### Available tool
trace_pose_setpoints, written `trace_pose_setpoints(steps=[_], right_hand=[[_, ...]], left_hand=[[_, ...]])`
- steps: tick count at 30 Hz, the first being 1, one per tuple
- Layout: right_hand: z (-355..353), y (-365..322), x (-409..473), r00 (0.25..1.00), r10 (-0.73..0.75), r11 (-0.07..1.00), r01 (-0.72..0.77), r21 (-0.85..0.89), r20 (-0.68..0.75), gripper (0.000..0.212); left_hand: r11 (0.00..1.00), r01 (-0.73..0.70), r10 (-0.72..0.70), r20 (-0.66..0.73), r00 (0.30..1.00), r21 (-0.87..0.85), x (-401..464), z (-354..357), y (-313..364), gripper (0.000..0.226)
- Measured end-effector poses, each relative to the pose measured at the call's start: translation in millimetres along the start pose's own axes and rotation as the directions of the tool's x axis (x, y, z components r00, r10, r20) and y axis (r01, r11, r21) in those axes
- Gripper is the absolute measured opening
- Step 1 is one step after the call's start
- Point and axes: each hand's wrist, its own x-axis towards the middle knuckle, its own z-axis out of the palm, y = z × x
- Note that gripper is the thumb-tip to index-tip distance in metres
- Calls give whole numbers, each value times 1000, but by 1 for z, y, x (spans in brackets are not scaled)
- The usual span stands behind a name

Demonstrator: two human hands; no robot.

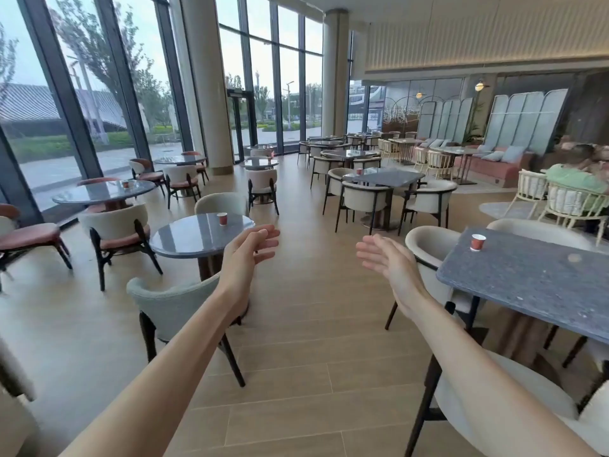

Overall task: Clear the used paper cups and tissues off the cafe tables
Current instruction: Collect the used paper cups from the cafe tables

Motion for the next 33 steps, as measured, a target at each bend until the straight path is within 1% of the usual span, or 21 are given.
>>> trace_pose_setpoints(steps=[8,12,16,20,24,28,33], right_hand=[[-45,39,111,998,52,999,-51,17,-38,28],[-57,67,159,994,87,996,-86,19,-67,28],[-62,98,211,986,127,992,-126,19,-112,30],[-60,126,270,976,144,989,-145,5,-162,26],[-59,151,330,955,172,985,-175,10,-241,21],[-66,175,383,929,192,981,-191,35,-317,24],[-90,211,426,885,236,971,-224,78,-401,27]], left_hand=[[1000,24,-24,-10,1000,-20,96,64,-49,27],[998,50,-50,2,999,-25,142,77,-88,27],[993,110,-109,15,994,-32,195,80,-136,28],[987,159,-157,89,984,-20,259,89,-185,28],[974,223,-215,162,963,-32,333,103,-230,26],[962,273,-259,232,938,-31,397,126,-267,23],[936,351,-333,325,885,5,446,170,-312,23]])
